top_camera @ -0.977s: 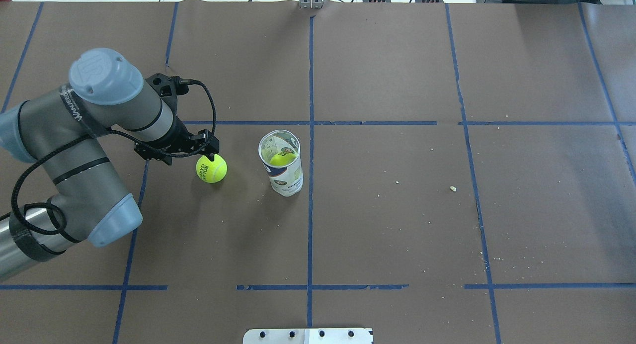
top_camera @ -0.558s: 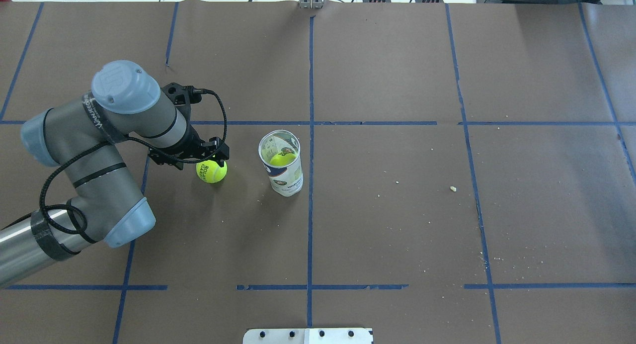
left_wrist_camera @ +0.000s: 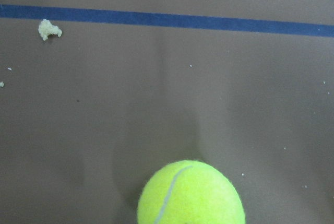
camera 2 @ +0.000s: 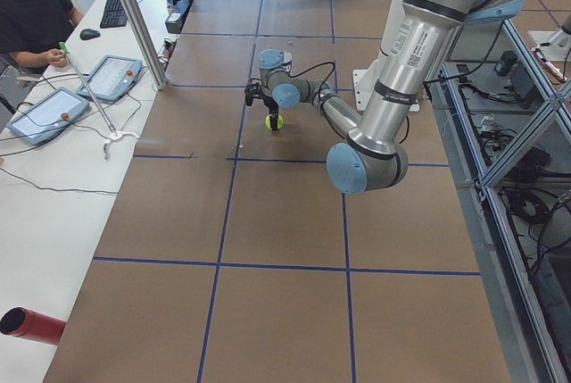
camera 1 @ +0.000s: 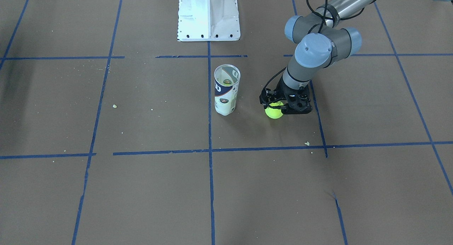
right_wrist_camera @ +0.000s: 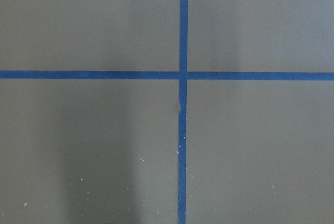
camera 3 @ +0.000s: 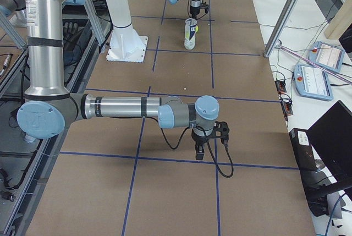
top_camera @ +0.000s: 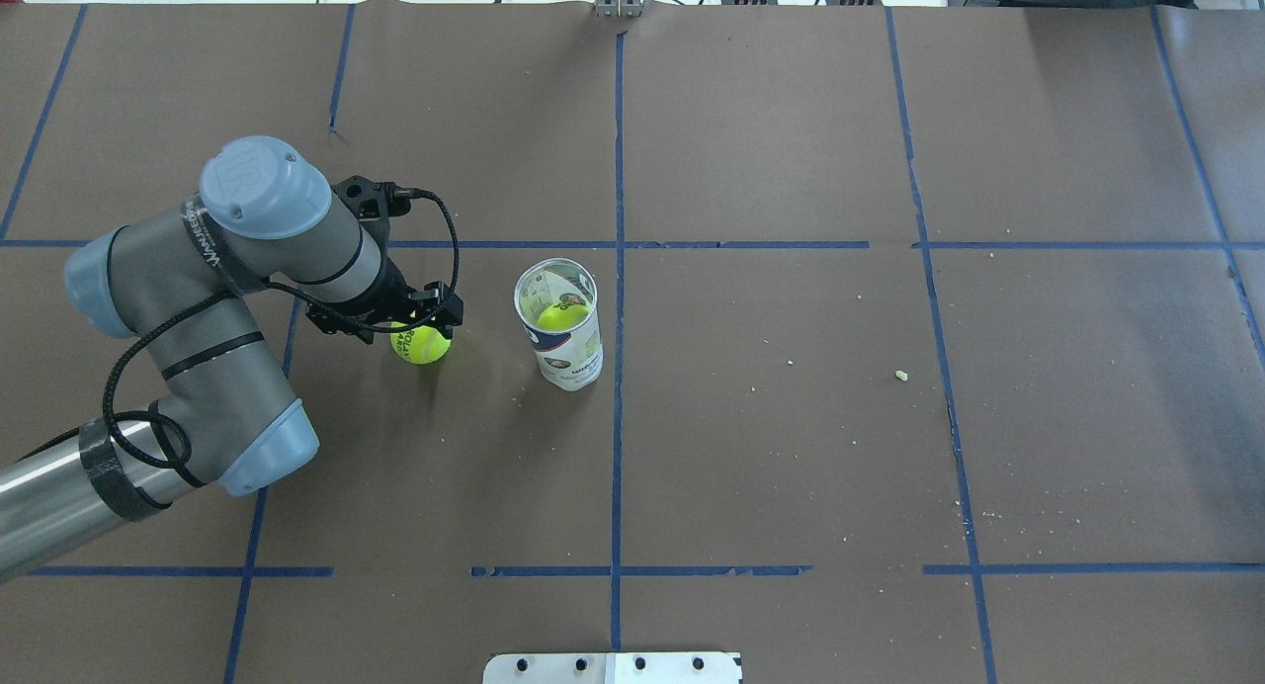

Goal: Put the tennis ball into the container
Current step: 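Close the left gripper on the tennis ball and lift it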

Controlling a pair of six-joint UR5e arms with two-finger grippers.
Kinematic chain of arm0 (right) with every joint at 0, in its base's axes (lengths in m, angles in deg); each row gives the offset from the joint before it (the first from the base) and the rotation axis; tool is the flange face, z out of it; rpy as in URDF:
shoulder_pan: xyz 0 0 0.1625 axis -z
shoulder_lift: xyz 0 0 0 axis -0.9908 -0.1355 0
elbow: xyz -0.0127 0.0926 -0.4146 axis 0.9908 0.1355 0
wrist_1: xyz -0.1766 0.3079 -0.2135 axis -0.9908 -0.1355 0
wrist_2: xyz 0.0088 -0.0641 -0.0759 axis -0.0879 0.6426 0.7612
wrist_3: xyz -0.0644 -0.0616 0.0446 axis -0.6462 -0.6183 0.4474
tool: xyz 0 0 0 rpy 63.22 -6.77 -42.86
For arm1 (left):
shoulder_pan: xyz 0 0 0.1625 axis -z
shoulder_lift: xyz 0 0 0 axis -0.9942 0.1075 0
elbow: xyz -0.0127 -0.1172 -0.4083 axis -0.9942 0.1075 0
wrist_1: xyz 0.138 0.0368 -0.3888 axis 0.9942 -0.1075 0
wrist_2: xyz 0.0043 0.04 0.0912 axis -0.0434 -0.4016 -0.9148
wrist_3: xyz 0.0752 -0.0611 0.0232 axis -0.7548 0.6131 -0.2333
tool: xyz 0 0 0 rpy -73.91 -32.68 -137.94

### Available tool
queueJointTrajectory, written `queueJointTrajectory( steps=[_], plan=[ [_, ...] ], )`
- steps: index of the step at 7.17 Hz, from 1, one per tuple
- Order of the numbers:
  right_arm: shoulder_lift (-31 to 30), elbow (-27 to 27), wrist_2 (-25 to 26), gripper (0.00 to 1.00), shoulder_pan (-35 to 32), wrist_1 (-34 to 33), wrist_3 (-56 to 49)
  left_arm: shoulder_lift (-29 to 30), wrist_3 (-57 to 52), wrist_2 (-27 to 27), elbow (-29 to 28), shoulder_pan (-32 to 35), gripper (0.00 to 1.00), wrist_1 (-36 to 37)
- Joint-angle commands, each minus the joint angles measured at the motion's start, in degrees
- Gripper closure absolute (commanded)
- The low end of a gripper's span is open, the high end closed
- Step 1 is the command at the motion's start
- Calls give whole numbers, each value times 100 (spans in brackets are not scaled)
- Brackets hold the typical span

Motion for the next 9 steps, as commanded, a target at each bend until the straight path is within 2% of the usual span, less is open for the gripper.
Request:
queueJointTrajectory(
  steps=[1, 2, 3, 5, 6, 7, 9],
  plan=[
    [0, 0, 0, 0, 0, 0, 0, 5, 3, -16, -121, -52, 0, -133],
    [0, 0, 0, 0, 0, 0, 0, 5, 12, -16, -129, -78, 8, -133],
    [0, 0, 0, 0, 0, 0, 0, 13, 38, -16, -130, -79, 26, -133],
    [0, 0, 0, 0, 0, 0, 0, 22, 38, -16, -7, -70, 81, -124],
    [0, 0, 0, 0, 0, 0, 0, -13, 30, -7, 202, -44, 100, -80],
    [0, 0, 0, 0, 0, 0, 0, -65, -5, -7, 753, 113, 100, 268],
    [0, 0, 0, 0, 0, 0, 0, 22, -346, 19, 2061, 587, 100, 2292]
  ],
)
